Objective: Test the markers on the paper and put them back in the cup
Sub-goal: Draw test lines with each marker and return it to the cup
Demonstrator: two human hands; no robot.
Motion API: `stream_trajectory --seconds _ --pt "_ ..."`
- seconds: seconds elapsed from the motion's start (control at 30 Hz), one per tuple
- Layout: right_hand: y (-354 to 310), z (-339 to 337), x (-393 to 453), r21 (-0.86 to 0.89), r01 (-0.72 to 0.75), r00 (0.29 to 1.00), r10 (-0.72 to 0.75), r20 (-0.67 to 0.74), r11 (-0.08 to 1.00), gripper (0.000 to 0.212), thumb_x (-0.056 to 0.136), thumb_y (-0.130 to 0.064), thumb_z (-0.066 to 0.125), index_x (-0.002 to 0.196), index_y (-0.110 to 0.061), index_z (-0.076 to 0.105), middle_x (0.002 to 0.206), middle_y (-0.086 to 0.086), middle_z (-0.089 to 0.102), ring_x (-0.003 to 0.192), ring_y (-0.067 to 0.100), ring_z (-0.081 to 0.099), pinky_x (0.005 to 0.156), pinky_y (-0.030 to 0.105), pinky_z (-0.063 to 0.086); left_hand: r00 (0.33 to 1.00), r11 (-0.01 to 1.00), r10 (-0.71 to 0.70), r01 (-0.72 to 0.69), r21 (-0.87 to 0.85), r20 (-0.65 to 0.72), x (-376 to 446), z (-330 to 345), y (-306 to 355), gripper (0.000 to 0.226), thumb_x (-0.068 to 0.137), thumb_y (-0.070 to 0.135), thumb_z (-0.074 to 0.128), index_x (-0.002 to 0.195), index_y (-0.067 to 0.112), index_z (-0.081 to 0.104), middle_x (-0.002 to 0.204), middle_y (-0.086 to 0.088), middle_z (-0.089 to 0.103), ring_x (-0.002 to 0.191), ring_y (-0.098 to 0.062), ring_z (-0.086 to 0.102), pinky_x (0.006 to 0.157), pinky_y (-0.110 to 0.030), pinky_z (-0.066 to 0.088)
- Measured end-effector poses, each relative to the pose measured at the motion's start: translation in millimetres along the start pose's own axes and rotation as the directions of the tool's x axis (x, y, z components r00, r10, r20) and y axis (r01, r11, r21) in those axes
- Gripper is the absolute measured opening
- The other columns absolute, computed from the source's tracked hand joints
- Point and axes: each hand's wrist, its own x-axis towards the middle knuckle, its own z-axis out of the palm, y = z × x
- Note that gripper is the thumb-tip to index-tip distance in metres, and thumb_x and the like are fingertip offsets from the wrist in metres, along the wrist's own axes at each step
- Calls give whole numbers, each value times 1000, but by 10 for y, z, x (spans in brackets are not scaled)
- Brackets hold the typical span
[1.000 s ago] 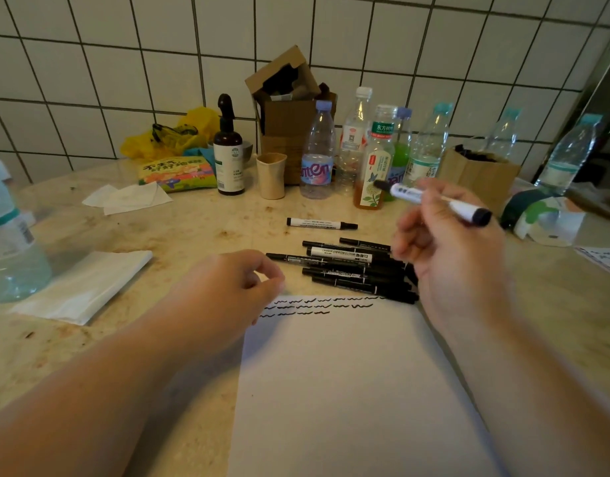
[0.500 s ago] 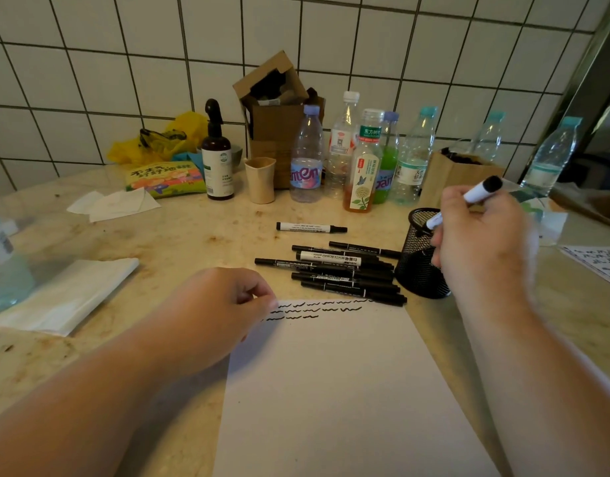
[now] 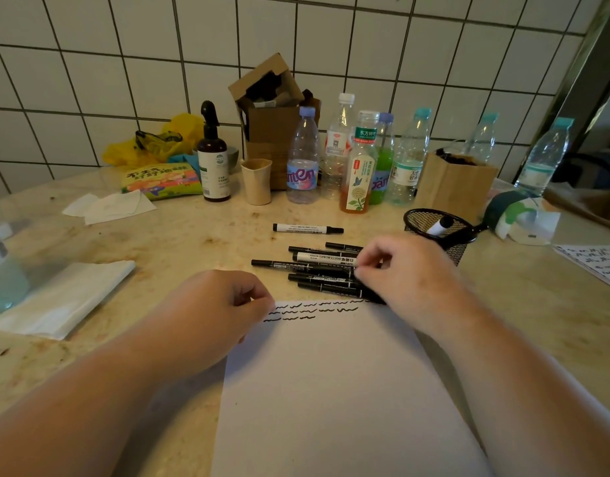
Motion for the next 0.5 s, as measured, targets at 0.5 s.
stream_trajectory --seconds 0.5 --pt "76 165 -41 -313 12 997 15 82 950 9 87 -26 73 94 -32 75 96 -12 62 92 12 58 83 28 49 999 999 28 -29 -29 -16 -7 2 -4 20 91 45 57 76 38 67 64 9 69 58 -7 64 56 -24 50"
